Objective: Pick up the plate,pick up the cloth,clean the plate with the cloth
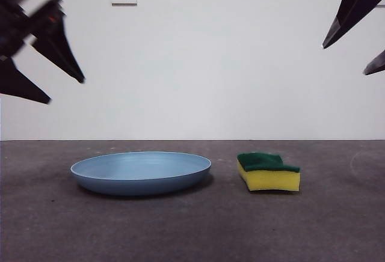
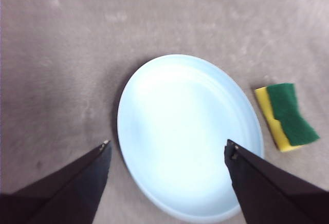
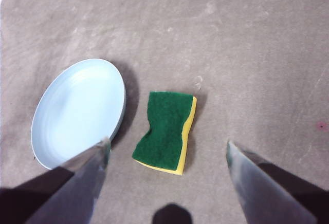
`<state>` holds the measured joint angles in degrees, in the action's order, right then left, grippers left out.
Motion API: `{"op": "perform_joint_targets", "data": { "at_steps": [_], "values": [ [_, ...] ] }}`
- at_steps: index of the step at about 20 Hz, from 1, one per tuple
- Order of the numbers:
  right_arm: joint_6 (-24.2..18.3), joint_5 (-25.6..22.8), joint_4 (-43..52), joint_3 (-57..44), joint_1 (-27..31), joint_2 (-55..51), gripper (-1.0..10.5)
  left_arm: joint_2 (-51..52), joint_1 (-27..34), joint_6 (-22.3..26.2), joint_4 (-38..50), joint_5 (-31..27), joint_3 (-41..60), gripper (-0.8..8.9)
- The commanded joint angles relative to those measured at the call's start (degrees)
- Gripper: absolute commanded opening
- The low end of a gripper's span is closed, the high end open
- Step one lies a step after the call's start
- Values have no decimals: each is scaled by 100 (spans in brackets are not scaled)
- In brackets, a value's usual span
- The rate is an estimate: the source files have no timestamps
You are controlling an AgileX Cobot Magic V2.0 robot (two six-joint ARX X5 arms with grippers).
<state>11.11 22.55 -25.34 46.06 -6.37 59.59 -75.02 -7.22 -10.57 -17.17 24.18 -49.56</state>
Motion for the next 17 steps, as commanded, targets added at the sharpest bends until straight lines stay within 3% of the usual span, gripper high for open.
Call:
{"op": "perform_joint_targets", "data": {
  "at_steps": [1, 6, 13, 14, 16, 17],
  "values": [
    [-48, 9, -48, 26, -7, 2, 379, -761, -127, 31, -151, -22, -507, 368],
    [-50, 7, -177, 26, -7, -2, 379, -2188, -328, 177, -546, -623, -1375, 368],
    [-50, 9, -232, 26, -7, -2, 379, -3047, -535, 175, -476, -756, -1392, 367],
    [-50, 9, -232, 26, -7, -2, 379, -3075, -586, 181, -470, -772, -1392, 327],
    [-48, 15, -232, 26, -9, -2, 379, -3082, -710, 330, -446, -981, -1392, 36],
    [-48, 35, -232, 26, -9, -2, 378, -3082, -761, 385, -428, -1106, -1392, -3]
  ]
}}
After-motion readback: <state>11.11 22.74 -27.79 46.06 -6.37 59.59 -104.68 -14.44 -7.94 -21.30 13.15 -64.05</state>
